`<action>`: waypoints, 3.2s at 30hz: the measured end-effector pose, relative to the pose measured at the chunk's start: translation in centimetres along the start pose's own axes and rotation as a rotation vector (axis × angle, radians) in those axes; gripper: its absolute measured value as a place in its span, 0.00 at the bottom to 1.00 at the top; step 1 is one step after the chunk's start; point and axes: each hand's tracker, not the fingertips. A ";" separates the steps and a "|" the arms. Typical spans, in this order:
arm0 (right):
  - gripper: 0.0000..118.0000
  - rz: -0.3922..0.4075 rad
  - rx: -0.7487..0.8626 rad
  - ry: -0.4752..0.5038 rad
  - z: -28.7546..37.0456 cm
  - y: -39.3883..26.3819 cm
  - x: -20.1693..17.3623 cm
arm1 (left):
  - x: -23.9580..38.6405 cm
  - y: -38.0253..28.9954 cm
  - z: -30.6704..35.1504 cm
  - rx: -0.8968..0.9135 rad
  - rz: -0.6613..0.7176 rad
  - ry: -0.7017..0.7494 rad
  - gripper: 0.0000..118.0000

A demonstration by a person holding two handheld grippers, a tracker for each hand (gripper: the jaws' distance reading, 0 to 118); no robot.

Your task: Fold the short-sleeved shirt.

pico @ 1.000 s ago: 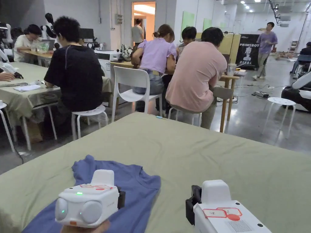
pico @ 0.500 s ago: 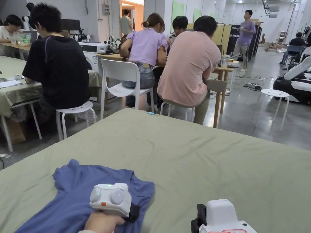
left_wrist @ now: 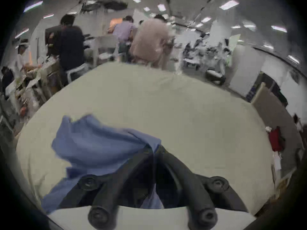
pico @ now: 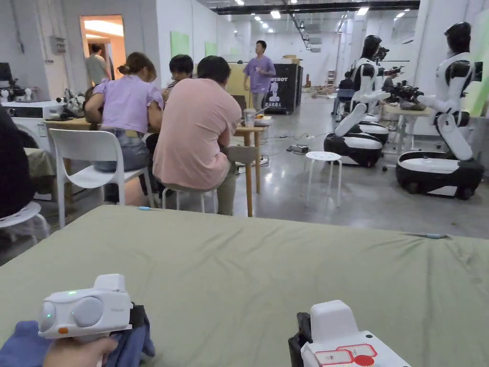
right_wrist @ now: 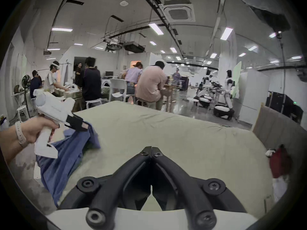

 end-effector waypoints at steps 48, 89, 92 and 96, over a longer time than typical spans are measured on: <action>0.00 -0.132 -0.036 -0.265 10.1 -10.0 12.6 | 20.6 -17.2 10.9 0.232 -0.224 -0.022 0.00; 0.00 -0.371 -0.456 -0.418 5.5 -16.7 33.6 | 20.3 -2.0 -13.0 -0.271 -0.162 -0.083 0.00; 0.00 -0.443 -0.538 -0.354 5.1 -19.8 37.3 | 20.1 -2.1 -11.7 -0.258 -0.166 -0.098 0.00; 0.37 -0.467 -0.572 -0.378 4.8 -22.8 39.3 | 20.0 -2.2 -11.5 -0.251 -0.177 -0.101 0.00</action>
